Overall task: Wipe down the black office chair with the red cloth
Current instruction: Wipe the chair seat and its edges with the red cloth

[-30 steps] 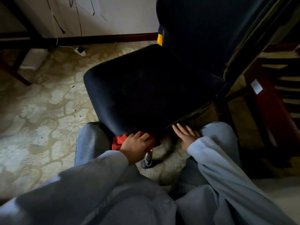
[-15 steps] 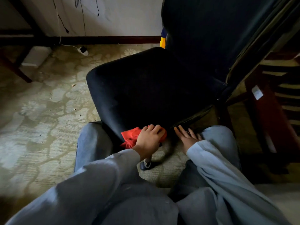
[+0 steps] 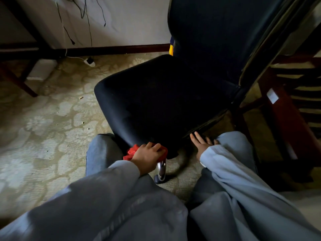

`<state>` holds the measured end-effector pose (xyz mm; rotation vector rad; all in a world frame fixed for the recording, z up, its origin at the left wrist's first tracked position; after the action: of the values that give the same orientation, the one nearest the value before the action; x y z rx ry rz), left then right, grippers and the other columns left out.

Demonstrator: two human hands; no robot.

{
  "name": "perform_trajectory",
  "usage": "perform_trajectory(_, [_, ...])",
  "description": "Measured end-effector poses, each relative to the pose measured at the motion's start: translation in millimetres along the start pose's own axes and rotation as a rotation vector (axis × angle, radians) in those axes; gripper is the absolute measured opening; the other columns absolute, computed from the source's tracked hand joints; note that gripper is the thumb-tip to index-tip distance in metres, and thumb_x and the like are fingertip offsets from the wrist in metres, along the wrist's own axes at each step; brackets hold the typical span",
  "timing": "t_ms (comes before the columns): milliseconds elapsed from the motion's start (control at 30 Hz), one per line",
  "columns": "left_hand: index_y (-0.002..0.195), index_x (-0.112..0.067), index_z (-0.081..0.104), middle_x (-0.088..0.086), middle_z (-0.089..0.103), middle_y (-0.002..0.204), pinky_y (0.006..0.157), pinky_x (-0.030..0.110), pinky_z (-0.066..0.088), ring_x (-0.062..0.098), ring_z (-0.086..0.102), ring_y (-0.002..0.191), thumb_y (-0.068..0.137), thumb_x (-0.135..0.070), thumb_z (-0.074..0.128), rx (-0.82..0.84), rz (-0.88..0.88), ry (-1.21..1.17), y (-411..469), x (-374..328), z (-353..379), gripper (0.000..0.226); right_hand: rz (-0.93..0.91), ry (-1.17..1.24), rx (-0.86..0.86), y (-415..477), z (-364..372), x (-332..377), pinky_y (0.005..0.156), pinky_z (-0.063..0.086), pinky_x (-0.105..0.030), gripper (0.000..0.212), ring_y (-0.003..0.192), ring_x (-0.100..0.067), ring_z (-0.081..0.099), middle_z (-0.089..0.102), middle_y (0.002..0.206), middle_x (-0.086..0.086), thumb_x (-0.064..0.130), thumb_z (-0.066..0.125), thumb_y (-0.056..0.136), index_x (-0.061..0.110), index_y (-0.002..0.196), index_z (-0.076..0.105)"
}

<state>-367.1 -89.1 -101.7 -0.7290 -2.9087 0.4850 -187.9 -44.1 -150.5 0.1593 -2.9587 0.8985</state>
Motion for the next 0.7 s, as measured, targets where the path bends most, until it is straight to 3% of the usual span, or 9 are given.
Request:
perform_trajectory(167, [0.140, -0.034, 0.038, -0.001, 0.038, 0.138, 0.097, 0.034, 0.036, 0.023, 0.041, 0.122, 0.095, -0.033, 0.043, 0.023, 0.020, -0.019, -17, 12, 2, 0.045, 0.019, -0.035, -0.024, -7, -2, 8, 0.114, 0.006, -0.047, 0.073, 0.145, -0.029, 0.002, -0.012, 0.158, 0.004, 0.016, 0.039, 0.091, 0.031, 0.150, -0.003])
perform_trajectory(300, [0.132, -0.035, 0.051, 0.002, 0.052, 0.120, 0.089, 0.038, 0.043, 0.025, 0.051, 0.110, 0.084, -0.052, 0.022, -0.145, -0.076, -0.358, -29, 32, -8, 0.058, -0.001, -0.108, -0.174, -18, -19, 39, 0.116, 0.006, -0.045, 0.070, 0.144, -0.031, -0.001, -0.013, 0.157, -0.009, 0.023, 0.041, 0.094, 0.018, 0.150, 0.000])
perform_trajectory(400, [0.133, -0.034, 0.050, 0.005, 0.054, 0.114, 0.089, 0.043, 0.046, 0.027, 0.053, 0.103, 0.086, -0.050, 0.021, -0.270, -0.149, -0.447, -23, 43, -17, 0.058, -0.178, -0.129, -0.166, -26, -8, 71, 0.115, 0.002, -0.047, 0.079, 0.144, -0.034, -0.006, -0.020, 0.156, -0.009, 0.027, 0.047, 0.092, 0.029, 0.149, -0.008])
perform_trajectory(500, [0.134, -0.032, 0.051, 0.007, 0.053, 0.118, 0.090, 0.044, 0.045, 0.030, 0.052, 0.102, 0.090, -0.043, 0.027, -0.336, -0.224, -0.491, -10, 53, -21, 0.051, -0.262, -0.187, -0.136, -29, 9, 82, 0.115, 0.000, -0.044, 0.084, 0.144, -0.033, -0.008, -0.017, 0.157, -0.005, 0.032, 0.050, 0.090, 0.029, 0.149, -0.010])
perform_trajectory(600, [0.136, -0.033, 0.048, 0.006, 0.048, 0.129, 0.094, 0.044, 0.040, 0.029, 0.045, 0.113, 0.094, -0.031, 0.040, -0.298, -0.228, -0.447, 3, 50, -20, 0.042, -0.250, -0.210, -0.142, -25, 10, 82, 0.115, 0.000, -0.042, 0.081, 0.144, -0.032, -0.010, -0.018, 0.156, -0.004, 0.033, 0.047, 0.091, 0.029, 0.148, -0.011])
perform_trajectory(700, [0.142, -0.034, 0.037, 0.002, 0.037, 0.141, 0.097, 0.039, 0.031, 0.025, 0.033, 0.125, 0.095, -0.022, 0.046, -0.191, -0.126, -0.361, 7, 37, -6, 0.049, -0.246, -0.204, -0.128, -22, 13, 81, 0.115, -0.001, -0.041, 0.078, 0.143, -0.032, -0.014, -0.021, 0.156, -0.004, 0.036, 0.042, 0.093, 0.029, 0.148, -0.014])
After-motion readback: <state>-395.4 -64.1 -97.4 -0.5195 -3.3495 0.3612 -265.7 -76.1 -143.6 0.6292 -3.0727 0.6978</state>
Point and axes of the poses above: each hand's wrist, its own y-axis towards the middle knuckle, its own z-axis out of the palm, x = y × z, the point moved 10 cm from there along y, towards the middle knuckle
